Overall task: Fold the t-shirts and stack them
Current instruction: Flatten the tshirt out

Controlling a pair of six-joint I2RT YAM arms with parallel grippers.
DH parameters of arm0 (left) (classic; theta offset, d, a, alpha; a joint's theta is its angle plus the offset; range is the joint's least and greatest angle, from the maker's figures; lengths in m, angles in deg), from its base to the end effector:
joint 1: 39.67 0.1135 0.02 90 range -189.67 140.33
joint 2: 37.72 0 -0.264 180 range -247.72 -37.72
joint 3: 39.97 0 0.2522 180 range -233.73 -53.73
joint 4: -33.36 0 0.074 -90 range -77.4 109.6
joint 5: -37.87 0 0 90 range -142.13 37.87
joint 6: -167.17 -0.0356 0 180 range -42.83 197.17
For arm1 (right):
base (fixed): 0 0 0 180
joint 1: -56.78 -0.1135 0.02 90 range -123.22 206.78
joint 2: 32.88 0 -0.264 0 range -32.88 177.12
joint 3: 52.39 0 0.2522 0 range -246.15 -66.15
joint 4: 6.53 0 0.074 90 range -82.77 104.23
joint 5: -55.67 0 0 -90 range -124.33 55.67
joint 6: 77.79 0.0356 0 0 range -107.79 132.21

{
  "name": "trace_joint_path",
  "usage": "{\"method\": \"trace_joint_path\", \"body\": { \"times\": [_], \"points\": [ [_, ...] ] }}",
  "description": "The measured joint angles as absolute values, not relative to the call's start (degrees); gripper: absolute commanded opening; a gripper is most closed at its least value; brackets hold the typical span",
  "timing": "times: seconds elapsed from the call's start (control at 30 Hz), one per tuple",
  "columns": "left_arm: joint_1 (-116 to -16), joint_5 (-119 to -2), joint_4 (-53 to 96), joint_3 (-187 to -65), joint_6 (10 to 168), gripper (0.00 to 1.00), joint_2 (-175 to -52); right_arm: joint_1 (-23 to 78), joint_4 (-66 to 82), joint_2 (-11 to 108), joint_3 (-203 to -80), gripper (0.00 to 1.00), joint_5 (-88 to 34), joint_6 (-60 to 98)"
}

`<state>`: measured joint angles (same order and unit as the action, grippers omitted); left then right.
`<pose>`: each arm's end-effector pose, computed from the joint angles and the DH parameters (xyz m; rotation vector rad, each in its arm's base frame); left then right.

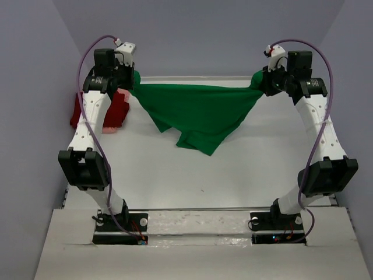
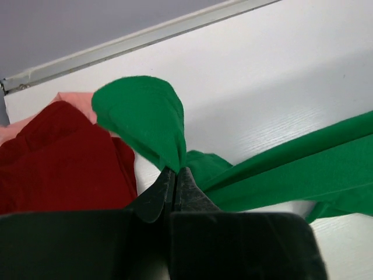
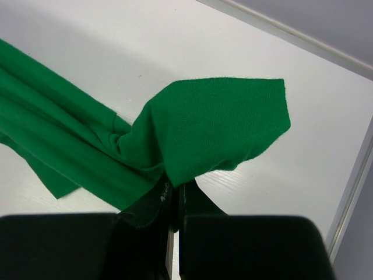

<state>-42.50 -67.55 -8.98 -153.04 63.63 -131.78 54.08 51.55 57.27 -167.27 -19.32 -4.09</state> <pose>0.3757 -0.0280 0.4161 0.4512 1.9128 -0.1437 0.3395 0.0252 0.4234 -0.5004 2.0744 0.1426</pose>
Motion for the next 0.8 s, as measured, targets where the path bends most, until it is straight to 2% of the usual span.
{"method": "trace_joint_path", "body": {
  "times": [0.1,0.23,0.43,0.47,0.5,0.53,0.57,0.63,0.67,0.8],
  "points": [
    [-42.50,-69.27,-11.10,-159.18,63.79,0.00,-135.14,54.10,51.65,58.04,-167.68,0.00,-19.19,-4.09],
    [-42.44,-72.14,-11.12,-159.14,63.13,0.00,-132.52,54.17,51.92,57.36,-167.90,0.00,-17.95,-4.09],
    [-42.04,-77.97,-12.41,-138.05,58.82,0.00,-112.94,54.47,56.97,49.31,-165.39,0.00,-14.12,-5.64],
    [-42.07,-79.59,-14.46,-135.23,57.03,0.17,-109.35,54.50,58.50,47.70,-165.19,0.09,-13.29,-6.16],
    [-42.07,-80.60,-15.21,-133.44,55.55,0.49,-107.23,54.56,60.24,45.82,-164.49,0.20,-12.24,-6.93],
    [-42.07,-82.13,-17.52,-131.21,53.05,0.57,-104.57,54.56,62.56,43.76,-163.42,0.32,-11.02,-8.11],
    [-42.09,-83.61,-20.47,-128.65,50.28,0.77,-102.10,54.56,64.64,41.95,-162.05,0.65,-10.03,-8.96],
    [-42.07,-85.21,-24.21,-124.08,45.93,0.99,-98.99,54.56,67.89,37.64,-156.95,0.97,-8.35,-10.58],
    [-42.07,-85.38,-25.54,-122.03,44.90,0.99,-98.14,54.60,69.84,35.57,-153.65,1.00,-7.94,-11.71],
    [-42.07,-85.14,-34.33,-113.72,37.69,0.99,-94.82,54.63,76.16,31.96,-145.67,1.00,-7.91,-13.86]
  ]
}}
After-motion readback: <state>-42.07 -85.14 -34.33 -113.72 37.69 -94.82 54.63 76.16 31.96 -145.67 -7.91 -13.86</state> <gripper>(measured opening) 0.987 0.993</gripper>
